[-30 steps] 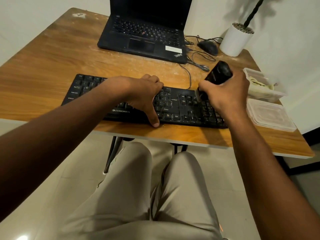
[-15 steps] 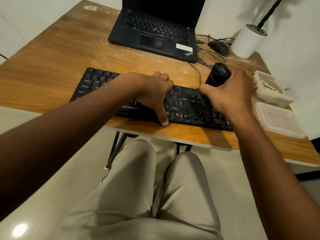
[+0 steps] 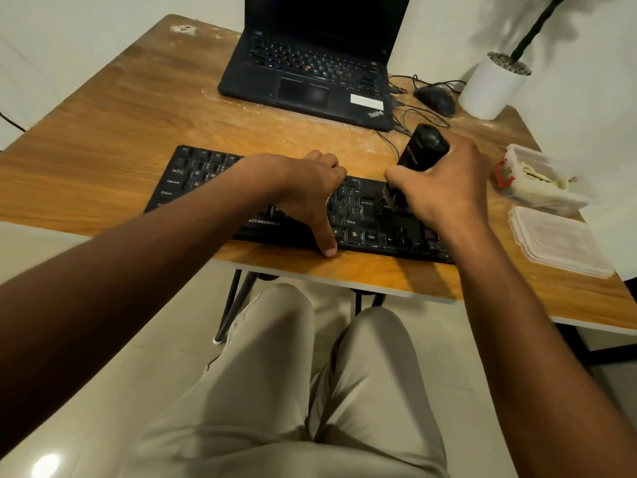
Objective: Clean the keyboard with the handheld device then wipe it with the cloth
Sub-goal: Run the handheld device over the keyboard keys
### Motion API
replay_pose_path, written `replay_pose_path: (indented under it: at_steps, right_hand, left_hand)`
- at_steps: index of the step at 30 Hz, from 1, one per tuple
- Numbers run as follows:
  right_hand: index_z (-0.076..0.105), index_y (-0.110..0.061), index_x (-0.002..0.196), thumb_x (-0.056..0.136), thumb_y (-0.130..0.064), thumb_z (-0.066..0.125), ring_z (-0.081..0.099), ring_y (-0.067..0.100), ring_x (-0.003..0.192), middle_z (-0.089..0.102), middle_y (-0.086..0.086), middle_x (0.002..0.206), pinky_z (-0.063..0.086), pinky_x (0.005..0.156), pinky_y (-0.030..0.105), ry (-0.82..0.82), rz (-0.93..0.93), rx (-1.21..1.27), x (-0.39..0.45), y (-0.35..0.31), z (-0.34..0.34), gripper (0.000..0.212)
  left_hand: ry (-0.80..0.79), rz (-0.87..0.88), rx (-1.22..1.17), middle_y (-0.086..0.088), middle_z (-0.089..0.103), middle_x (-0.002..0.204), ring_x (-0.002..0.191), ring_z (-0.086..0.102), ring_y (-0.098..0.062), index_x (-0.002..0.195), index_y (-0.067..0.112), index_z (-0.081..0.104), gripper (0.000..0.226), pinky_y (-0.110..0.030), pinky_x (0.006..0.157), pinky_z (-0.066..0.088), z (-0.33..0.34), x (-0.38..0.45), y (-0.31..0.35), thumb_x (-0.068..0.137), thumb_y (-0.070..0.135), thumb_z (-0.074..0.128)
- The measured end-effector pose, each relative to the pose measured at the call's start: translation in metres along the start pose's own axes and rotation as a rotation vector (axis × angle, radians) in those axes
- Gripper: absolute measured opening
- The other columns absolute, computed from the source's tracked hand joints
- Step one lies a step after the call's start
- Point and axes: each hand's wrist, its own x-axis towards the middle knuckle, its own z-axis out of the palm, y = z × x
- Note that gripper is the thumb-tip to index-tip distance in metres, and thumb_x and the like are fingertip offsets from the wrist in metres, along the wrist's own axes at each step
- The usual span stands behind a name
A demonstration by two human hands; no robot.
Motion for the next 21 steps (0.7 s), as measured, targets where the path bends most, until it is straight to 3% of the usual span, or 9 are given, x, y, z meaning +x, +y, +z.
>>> replay_pose_path:
  at_steps: [4,6,10,14,18,21]
  right_hand:
    - [0.061,-0.024,0.077,0.067,-0.035,0.079,0.056,0.000,0.064,0.062,-0.015,0.071,0.040,0.054,0.021,0.004,0.001,0.022,0.002,0.000,0.016,0.022]
    - [0.059,-0.023,0.073,0.067,-0.034,0.079,0.057,0.006,0.064,0.061,-0.013,0.070,0.038,0.052,0.021,-0.034,0.021,0.009,-0.008,0.005,0.012,0.024]
    - [0.064,-0.017,0.075,0.065,-0.031,0.082,0.064,0.016,0.070,0.067,-0.005,0.072,0.049,0.056,0.029,-0.103,0.059,0.024,-0.030,0.014,-0.016,0.025]
    - [0.065,-0.019,0.075,0.063,-0.028,0.082,0.065,0.005,0.068,0.068,-0.006,0.072,0.055,0.061,0.029,0.008,0.149,0.140,-0.026,0.031,-0.049,0.023]
    - [0.070,-0.022,0.078,0.047,-0.036,0.080,0.072,0.018,0.082,0.073,-0.005,0.080,0.062,0.078,0.049,0.111,0.256,0.241,0.000,0.053,-0.068,0.036]
    - [0.069,-0.021,0.080,0.042,-0.036,0.080,0.072,0.018,0.085,0.073,-0.005,0.083,0.062,0.080,0.049,0.087,0.312,0.280,0.017,0.054,-0.060,0.042]
  left_hand:
    - [0.005,-0.006,-0.006,-0.001,0.018,0.162,0.149,0.017,-0.024,0.162,0.019,0.014,0.138,-0.052,0.121,0.029,0.000,0.000,0.000,0.055,0.066,0.088]
    - [0.005,-0.005,-0.010,-0.001,0.019,0.162,0.149,0.017,-0.024,0.162,0.019,0.014,0.138,-0.052,0.121,0.030,0.001,0.000,0.000,0.055,0.066,0.089]
    - [0.000,-0.011,-0.021,0.000,0.020,0.161,0.148,0.019,-0.024,0.162,0.021,0.013,0.139,-0.052,0.121,0.030,0.000,0.000,0.002,0.055,0.065,0.089]
    - [-0.007,-0.033,-0.016,0.000,0.021,0.160,0.147,0.021,-0.024,0.162,0.022,0.012,0.140,-0.051,0.120,0.031,-0.002,-0.001,0.004,0.054,0.064,0.090]
    - [0.007,-0.006,-0.005,-0.001,0.019,0.162,0.150,0.018,-0.024,0.163,0.020,0.009,0.141,-0.050,0.122,0.029,-0.008,0.002,0.019,0.056,0.064,0.090]
    - [0.020,0.051,0.002,-0.003,0.017,0.163,0.151,0.016,-0.025,0.162,0.019,0.010,0.138,-0.051,0.123,0.027,-0.012,0.015,0.045,0.059,0.067,0.087]
